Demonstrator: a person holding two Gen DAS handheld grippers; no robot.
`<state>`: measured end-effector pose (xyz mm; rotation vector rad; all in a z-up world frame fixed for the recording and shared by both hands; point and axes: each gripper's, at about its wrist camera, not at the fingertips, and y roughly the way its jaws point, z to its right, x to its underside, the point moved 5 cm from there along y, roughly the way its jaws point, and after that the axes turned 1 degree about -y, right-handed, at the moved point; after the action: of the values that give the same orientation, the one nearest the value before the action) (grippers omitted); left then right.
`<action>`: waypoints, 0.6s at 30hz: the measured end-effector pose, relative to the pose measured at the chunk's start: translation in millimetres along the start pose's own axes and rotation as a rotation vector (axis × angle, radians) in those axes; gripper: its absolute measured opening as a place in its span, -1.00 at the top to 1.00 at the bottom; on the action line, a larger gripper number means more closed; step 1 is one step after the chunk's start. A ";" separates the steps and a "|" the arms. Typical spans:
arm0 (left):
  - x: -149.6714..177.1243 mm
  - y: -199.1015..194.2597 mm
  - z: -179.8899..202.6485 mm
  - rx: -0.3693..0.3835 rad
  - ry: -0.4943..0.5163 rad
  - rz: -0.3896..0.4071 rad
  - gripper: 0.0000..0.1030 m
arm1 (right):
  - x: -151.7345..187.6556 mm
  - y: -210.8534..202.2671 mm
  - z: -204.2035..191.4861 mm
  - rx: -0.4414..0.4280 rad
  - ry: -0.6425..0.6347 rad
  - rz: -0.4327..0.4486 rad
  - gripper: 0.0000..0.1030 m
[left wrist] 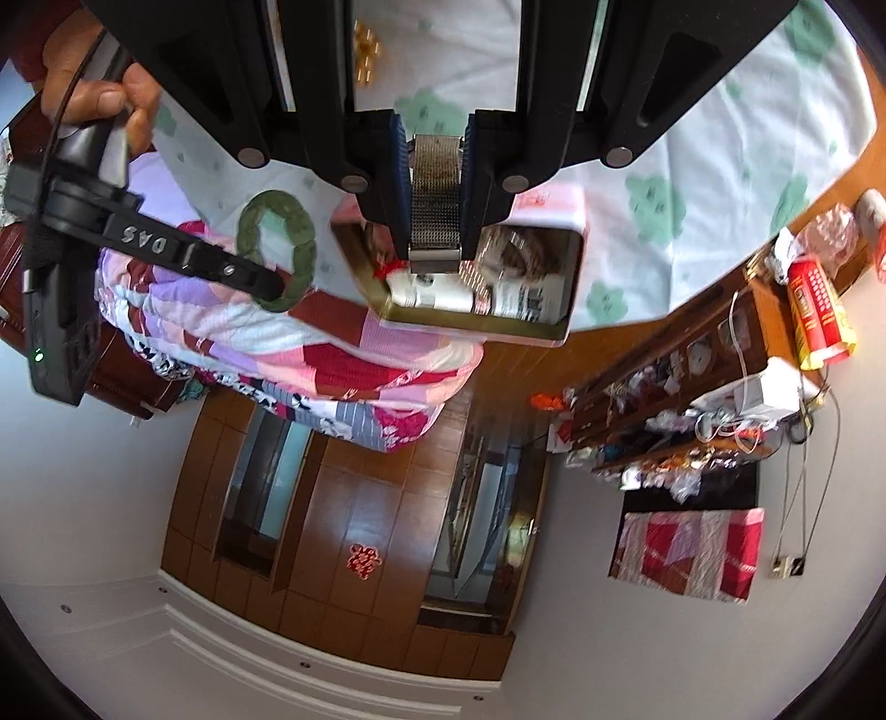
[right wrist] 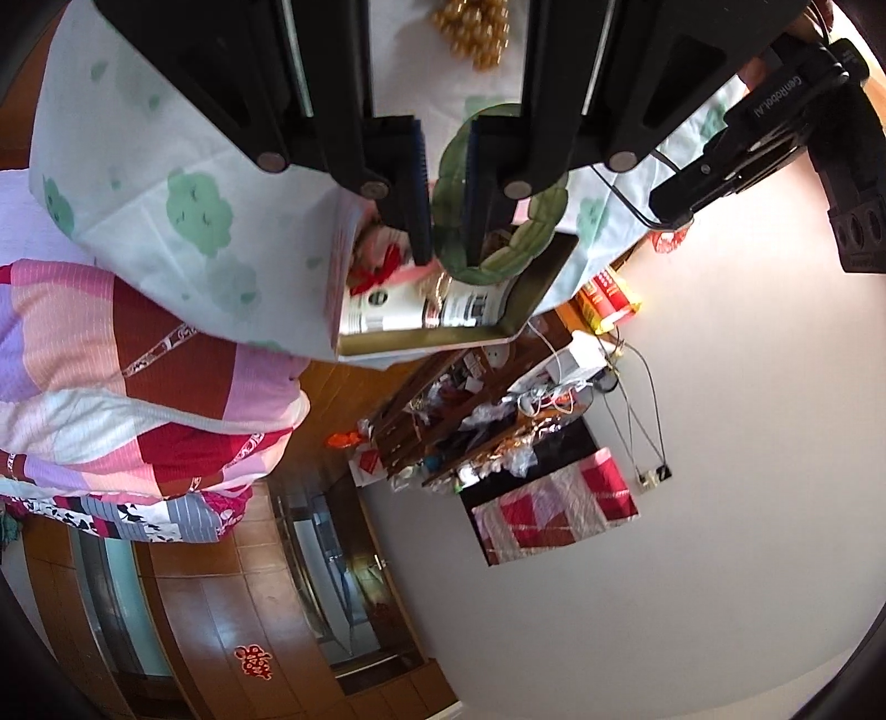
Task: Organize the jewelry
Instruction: 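Carry the watch and jade bangle over the pink tin with both tools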
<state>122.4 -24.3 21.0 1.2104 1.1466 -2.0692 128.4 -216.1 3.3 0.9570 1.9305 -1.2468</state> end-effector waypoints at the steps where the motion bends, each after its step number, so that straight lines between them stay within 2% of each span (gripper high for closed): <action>1: -4.2 3.6 0.7 0.010 0.001 0.006 0.72 | -5.3 4.7 3.3 0.005 0.007 0.008 0.73; 8: -32.8 43.1 6.3 0.028 0.033 0.045 0.72 | -31.5 37.0 25.7 0.014 0.068 0.028 0.73; 12: -43.8 71.8 3.5 0.026 0.031 0.048 0.72 | -39.7 66.7 39.2 0.015 0.117 0.005 0.73; 15: -42.6 101.1 -1.6 0.003 0.034 0.014 0.72 | -40.7 95.8 46.9 0.022 0.134 -0.025 0.73; 18: -29.1 128.8 -12.0 -0.037 0.039 -0.053 0.72 | -33.2 122.2 49.7 0.026 0.121 -0.079 0.73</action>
<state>236.8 -83.2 -11.1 1.2196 1.2418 -2.0623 254.7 -235.2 -43.4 0.9987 2.0676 -1.2881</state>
